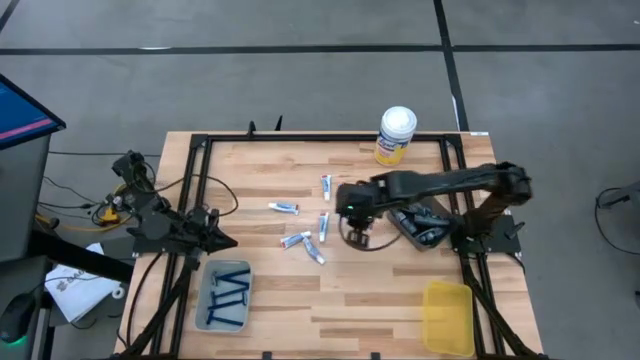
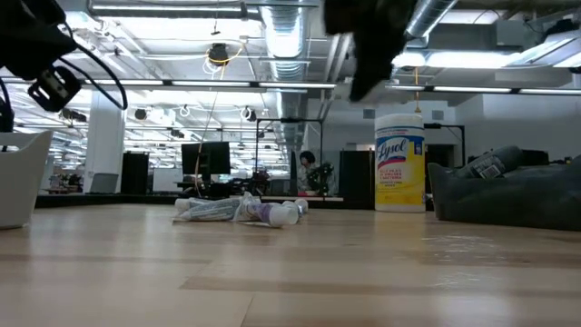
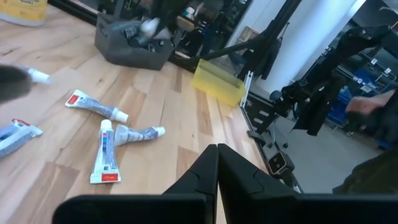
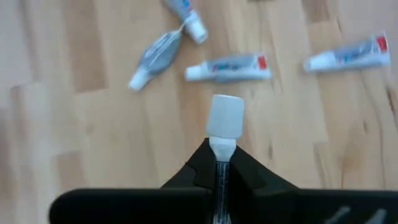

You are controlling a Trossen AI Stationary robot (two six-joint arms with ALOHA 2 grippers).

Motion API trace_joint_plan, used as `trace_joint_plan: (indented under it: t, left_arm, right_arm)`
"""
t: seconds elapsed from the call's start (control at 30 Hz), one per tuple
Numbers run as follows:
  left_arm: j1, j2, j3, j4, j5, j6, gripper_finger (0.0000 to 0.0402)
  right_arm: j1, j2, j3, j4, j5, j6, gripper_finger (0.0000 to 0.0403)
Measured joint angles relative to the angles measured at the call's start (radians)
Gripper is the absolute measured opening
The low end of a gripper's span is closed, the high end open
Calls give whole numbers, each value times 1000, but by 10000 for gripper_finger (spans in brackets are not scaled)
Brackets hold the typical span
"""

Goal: Pick & Place Travel size toiletries
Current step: Put the white toothpaste tube into the yellow bin

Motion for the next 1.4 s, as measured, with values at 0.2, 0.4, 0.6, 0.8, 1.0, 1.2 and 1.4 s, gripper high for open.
trace_joint_plan:
  t: [0.2,0.4,0.6,0.8,1.0,1.2,1.4]
  left_arm:
    - [0,-6,-54,58,-9,-5,1]
    - [0,-4,-69,69,-48,11,1]
    - [1,-3,-69,68,-74,24,1]
    - [1,-3,-69,68,-74,29,1]
    - [1,-3,-69,68,-80,80,1]
    - [1,-3,-69,68,-82,87,1]
    - [1,-3,-69,68,-82,86,1]
  right_arm:
    - [136,-146,0,-152,1,215,3]
    - [338,-197,0,-297,48,521,9]
    - [560,-186,0,-373,50,893,3]
    - [764,-187,0,-404,50,1318,8]
    - [908,-158,0,-493,52,1686,5]
    - [976,-65,0,-507,42,1851,7]
    - [1001,30,0,-496,15,1915,9]
